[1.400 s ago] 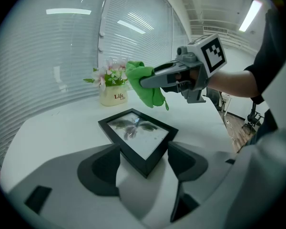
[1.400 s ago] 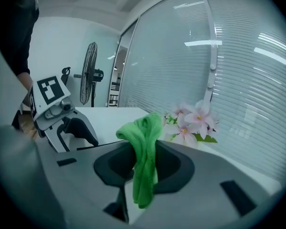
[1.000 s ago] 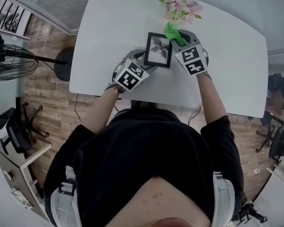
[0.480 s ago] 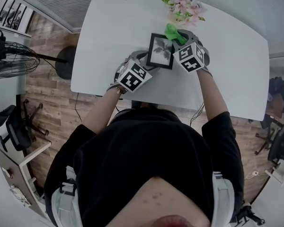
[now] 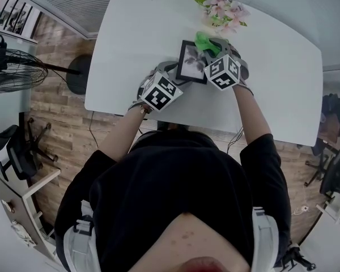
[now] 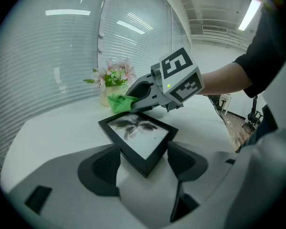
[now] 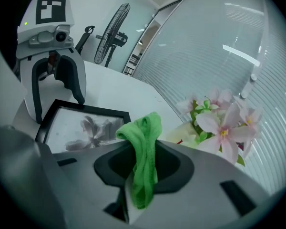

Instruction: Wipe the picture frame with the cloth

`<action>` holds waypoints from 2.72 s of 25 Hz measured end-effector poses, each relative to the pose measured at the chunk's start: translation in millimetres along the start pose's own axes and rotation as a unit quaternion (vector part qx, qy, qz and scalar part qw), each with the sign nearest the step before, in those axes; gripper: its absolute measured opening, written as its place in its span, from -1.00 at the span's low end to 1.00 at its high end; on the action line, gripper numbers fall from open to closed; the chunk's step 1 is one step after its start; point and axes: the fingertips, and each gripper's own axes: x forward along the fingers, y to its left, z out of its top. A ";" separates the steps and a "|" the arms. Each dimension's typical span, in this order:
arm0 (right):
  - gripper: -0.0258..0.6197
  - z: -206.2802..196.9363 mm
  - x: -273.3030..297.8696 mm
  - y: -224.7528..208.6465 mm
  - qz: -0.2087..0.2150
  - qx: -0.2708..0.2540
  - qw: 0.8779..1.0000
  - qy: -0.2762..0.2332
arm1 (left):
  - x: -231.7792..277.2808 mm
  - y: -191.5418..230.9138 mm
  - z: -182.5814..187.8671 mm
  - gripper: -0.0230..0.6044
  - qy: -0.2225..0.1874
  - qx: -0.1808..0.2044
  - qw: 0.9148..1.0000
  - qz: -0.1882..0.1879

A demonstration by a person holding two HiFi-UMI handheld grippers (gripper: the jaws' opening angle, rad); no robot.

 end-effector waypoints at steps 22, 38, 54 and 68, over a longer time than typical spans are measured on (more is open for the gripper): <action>-0.62 1.2 -9.8 11.9 -0.048 -0.006 0.999 -0.004 | -1.3 0.4 -1.3 0.10 0.003 -0.003 1.000 -0.001; -0.62 0.6 -21.8 24.2 -0.042 0.024 0.999 -0.008 | -1.0 0.2 -0.9 0.09 0.001 -0.002 1.000 0.001; -0.62 1.1 -34.4 39.9 -0.035 0.047 0.998 -0.012 | -0.1 0.3 -1.5 0.09 -0.002 0.001 1.000 0.003; -0.62 1.9 -44.2 50.6 -0.032 0.062 0.997 -0.014 | -1.0 0.3 -2.7 0.09 0.003 -0.001 1.000 0.004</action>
